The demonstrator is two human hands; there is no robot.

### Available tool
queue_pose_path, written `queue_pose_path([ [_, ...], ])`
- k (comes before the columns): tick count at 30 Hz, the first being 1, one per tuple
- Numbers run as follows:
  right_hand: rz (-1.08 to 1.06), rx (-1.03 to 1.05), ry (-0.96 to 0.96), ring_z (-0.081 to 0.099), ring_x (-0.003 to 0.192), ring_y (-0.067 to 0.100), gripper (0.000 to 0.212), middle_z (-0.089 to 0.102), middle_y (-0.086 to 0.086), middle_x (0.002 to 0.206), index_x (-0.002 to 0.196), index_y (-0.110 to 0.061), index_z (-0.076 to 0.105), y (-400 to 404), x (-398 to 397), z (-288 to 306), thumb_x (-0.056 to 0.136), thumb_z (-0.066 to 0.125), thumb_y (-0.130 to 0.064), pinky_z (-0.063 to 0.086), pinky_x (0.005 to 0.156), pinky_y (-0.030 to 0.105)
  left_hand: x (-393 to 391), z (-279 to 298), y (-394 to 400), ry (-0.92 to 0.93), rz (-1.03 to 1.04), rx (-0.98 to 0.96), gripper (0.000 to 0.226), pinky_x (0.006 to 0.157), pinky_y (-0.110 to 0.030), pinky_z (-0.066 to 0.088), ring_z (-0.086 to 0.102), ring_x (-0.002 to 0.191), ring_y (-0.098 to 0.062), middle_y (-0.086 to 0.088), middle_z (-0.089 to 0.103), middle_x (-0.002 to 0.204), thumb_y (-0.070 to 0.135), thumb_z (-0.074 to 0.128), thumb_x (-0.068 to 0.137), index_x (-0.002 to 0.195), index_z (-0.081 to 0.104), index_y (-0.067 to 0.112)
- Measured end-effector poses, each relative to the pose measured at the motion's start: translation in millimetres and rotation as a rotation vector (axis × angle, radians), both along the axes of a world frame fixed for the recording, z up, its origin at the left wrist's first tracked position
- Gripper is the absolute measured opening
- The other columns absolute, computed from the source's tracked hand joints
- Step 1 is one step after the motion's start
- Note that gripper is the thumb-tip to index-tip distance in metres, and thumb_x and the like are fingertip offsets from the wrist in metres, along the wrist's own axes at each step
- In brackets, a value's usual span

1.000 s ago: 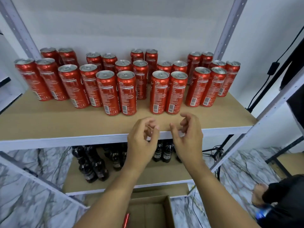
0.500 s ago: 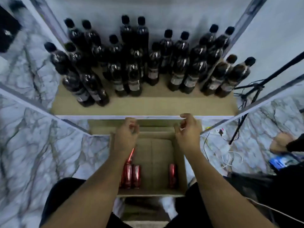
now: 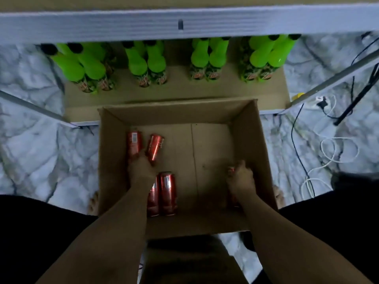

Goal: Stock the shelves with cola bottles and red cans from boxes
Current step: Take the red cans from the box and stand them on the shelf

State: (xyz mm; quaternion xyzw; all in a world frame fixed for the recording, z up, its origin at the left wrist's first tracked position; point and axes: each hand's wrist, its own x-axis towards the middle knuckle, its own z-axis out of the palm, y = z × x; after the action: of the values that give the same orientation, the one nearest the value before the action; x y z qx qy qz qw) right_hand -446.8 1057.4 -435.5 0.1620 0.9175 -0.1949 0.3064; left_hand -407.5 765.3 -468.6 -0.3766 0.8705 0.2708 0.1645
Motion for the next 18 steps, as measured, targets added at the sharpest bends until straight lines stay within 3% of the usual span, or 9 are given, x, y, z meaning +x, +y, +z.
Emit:
queue_pose_path([
  [3, 0.059, 0.128, -0.098, 0.061, 0.117, 0.037, 0.039, 0.06, 0.022, 0.129, 0.131, 0.002, 0.05, 3.6, 17.2, -18.3, 0.103, 0.052, -0.026, 0.051, 0.095, 0.042, 7.3, -23.5, 6.0, -0.083, -0.057, -0.061, 0.056, 0.109, -0.053, 0.044, 0.054, 0.124, -0.045, -0.024, 0.061, 0.131, 0.021, 0.069, 0.092, 0.144, 0.049, 0.01],
  [6, 0.092, 0.241, -0.162, 0.057, 0.124, 0.033, 0.043, 0.052, 0.019, 0.138, 0.14, -0.002, 0.044, 4.4, 30.7, -33.8, 0.103, 0.051, -0.023, 0.049, 0.1, 0.038, 4.7, -29.9, 8.7, -0.095, -0.137, -0.1, 0.057, 0.109, -0.051, 0.043, 0.053, 0.126, -0.044, -0.026, 0.058, 0.133, 0.018, 0.067, 0.095, 0.145, 0.046, 0.003],
  [11, 0.191, 0.336, -0.071, 0.06, 0.12, 0.031, 0.058, 0.049, 0.018, 0.138, 0.148, -0.003, 0.026, 5.4, 38.2, -50.1, 0.102, 0.053, -0.026, 0.051, 0.094, 0.039, 7.2, -46.4, 12.9, -0.095, -0.233, -0.208, 0.06, 0.11, -0.053, 0.039, 0.047, 0.128, -0.045, -0.029, 0.049, 0.136, 0.016, 0.065, 0.096, 0.147, 0.039, -0.002],
  [14, 0.167, 0.254, -0.076, 0.06, 0.118, 0.036, 0.077, 0.049, 0.021, 0.135, 0.152, -0.008, 0.018, 8.2, 42.1, -52.8, 0.095, 0.065, -0.03, 0.05, 0.093, 0.042, 11.1, -50.2, 14.6, -0.1, -0.248, -0.211, 0.07, 0.114, -0.051, 0.031, 0.042, 0.132, -0.044, -0.029, 0.044, 0.141, 0.016, 0.064, 0.095, 0.154, 0.03, -0.001],
  [18, 0.0, 0.042, -0.225, 0.051, 0.131, 0.041, 0.104, 0.042, 0.027, 0.146, 0.159, -0.007, -0.001, 12.7, 45.4, -58.1, 0.091, 0.074, -0.03, 0.042, 0.106, 0.045, 13.8, -49.8, 16.0, -0.134, -0.337, -0.258, 0.074, 0.116, -0.05, 0.033, 0.04, 0.136, -0.041, -0.028, 0.044, 0.147, 0.024, 0.061, 0.099, 0.157, 0.023, 0.001],
])
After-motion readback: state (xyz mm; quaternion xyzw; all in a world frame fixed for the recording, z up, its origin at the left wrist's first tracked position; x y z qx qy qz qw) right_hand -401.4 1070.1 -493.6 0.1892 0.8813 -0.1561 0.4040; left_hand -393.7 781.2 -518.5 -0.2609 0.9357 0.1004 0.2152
